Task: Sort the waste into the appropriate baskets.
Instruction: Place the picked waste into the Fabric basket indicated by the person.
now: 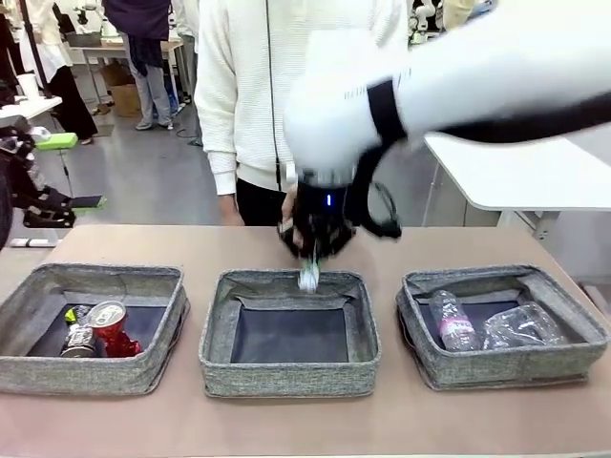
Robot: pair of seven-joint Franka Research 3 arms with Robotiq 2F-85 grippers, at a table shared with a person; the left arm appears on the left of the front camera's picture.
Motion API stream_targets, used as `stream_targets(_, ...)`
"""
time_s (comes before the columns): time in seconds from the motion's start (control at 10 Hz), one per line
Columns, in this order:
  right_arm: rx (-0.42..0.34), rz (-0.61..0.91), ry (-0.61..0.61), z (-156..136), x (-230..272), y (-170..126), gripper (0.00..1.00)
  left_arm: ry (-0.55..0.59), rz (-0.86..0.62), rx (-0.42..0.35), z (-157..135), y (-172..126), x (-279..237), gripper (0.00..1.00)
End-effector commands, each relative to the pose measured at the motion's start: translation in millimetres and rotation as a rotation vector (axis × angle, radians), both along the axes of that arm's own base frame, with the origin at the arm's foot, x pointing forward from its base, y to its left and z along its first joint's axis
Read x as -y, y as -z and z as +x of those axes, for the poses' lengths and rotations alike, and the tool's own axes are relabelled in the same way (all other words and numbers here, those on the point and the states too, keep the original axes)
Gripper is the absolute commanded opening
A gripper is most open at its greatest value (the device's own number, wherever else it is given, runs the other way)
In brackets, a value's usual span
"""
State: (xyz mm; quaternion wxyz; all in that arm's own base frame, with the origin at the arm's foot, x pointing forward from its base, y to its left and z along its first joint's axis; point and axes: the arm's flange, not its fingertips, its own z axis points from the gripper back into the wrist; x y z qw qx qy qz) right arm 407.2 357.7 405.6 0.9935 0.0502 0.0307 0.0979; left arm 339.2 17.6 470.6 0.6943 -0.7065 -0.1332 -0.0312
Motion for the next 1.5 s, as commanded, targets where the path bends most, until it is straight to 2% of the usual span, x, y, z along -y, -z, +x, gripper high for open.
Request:
stream_targets(0.0,0.011,0.122,-0.089,-47.4,22.9,-6.6,0.09,0.0,-0.017,0.008,-2.7,-2.7,1.0,1.0)
stream_targets(0.2,0.041,0.131,-0.073,-51.3,27.4,-13.5,0.09,0.0,-0.017,0.008,-2.7,-2.7,1.0,1.0)
stream_targets(0.6,0.043,0.139,-0.058,-50.1,27.3,-11.9,0.09,0.0,-0.017,0.008,-2.7,-2.7,1.0,1.0)
stream_targets(0.7,0.043,0.133,-0.063,-49.6,27.8,-11.5,0.67,0.0,-0.017,0.008,-2.7,-2.7,1.0,1.0)
stream_targets(0.8,0.044,0.133,-0.06,-48.9,27.9,-11.4,0.68,0.0,-0.017,0.008,-2.7,-2.7,1.0,1.0)
stream_targets(0.9,0.044,0.135,-0.054,-48.3,28.4,-11.3,1.0,0.0,-0.017,0.008,-2.7,-2.7,1.0,1.0)
stream_targets(1.0,0.047,0.135,-0.051,-47.9,28.7,-11.5,0.71,0.0,-0.017,0.008,-2.7,-2.7,1.0,1.0)
stream_targets(1.1,0.051,0.137,-0.048,-47.5,29.2,-11.7,1.0,0.0,-0.017,0.008,-2.7,-2.7,1.0,1.0)
stream_targets(1.4,0.053,0.144,-0.052,-46.4,29.1,-11.7,1.0,0.0,-0.017,0.008,-2.7,-2.7,1.0,1.0)
